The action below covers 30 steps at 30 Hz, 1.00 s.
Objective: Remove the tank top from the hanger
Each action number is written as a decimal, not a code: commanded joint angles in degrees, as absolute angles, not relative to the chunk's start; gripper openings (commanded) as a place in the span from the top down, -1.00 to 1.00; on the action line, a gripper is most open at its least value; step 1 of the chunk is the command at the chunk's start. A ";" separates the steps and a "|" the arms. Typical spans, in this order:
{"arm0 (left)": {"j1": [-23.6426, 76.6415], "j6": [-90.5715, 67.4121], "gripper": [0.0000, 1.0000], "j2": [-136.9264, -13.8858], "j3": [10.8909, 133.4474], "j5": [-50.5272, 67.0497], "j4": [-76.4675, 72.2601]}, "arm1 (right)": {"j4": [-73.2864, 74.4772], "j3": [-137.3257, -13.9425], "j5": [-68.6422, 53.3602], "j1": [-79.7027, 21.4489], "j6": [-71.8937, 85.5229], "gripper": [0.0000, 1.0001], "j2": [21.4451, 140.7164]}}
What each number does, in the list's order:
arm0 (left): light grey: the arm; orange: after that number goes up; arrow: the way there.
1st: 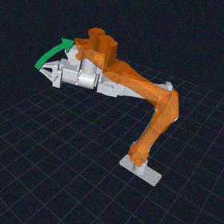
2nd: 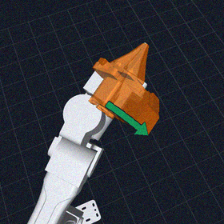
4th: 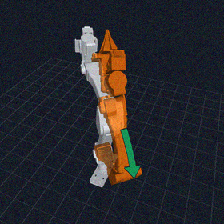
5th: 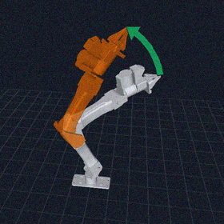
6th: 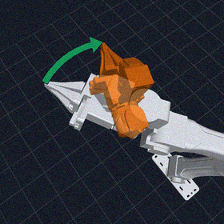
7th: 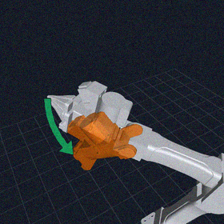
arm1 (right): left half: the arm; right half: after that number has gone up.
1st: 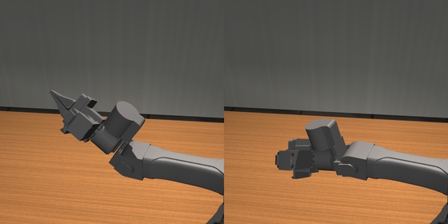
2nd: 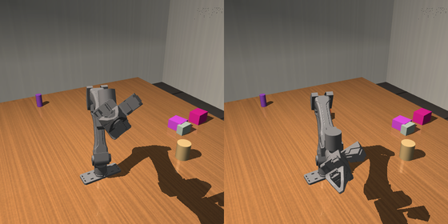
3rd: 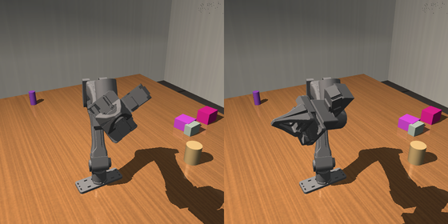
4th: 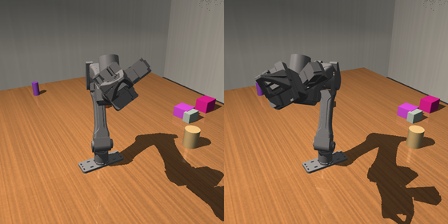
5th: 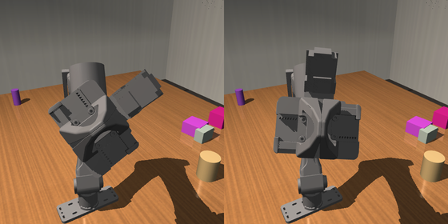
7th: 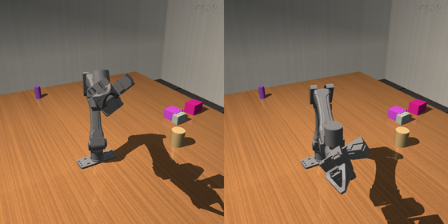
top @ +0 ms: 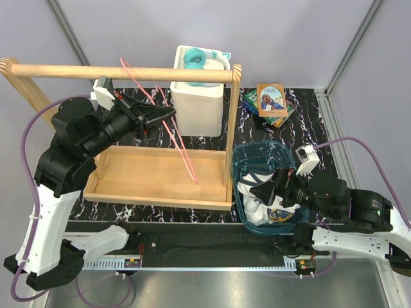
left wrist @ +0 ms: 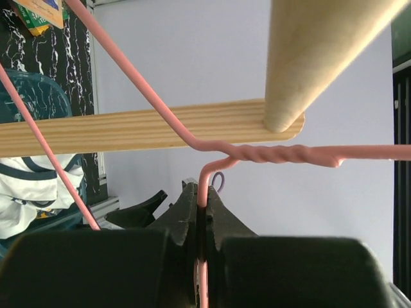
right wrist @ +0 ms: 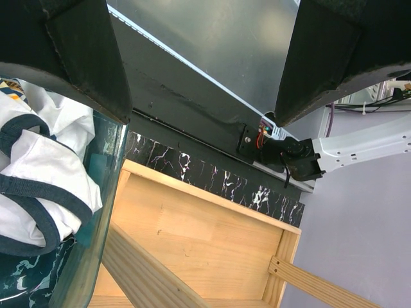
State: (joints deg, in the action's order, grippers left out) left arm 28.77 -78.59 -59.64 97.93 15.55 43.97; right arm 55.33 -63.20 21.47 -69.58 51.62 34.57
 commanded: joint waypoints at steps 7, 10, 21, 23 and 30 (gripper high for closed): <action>28.48 -81.12 0.97 -55.81 91.50 10.72 43.68 | 53.44 -62.76 21.01 -69.35 52.99 -0.99 35.86; 28.48 -79.20 0.58 -54.93 90.44 11.07 43.86 | 52.82 -61.88 20.48 -69.35 53.52 -0.99 35.60; 28.48 -65.23 -0.38 -39.30 82.71 9.05 48.78 | 46.24 -53.97 19.25 -69.34 59.84 -0.99 34.01; 28.48 -64.25 -0.62 -35.01 79.90 9.93 49.57 | 45.01 -52.39 19.60 -69.35 61.25 -0.99 34.62; 28.39 -63.63 -0.85 -20.41 68.92 9.76 51.68 | 38.42 -46.15 18.11 -69.35 65.03 -0.99 34.98</action>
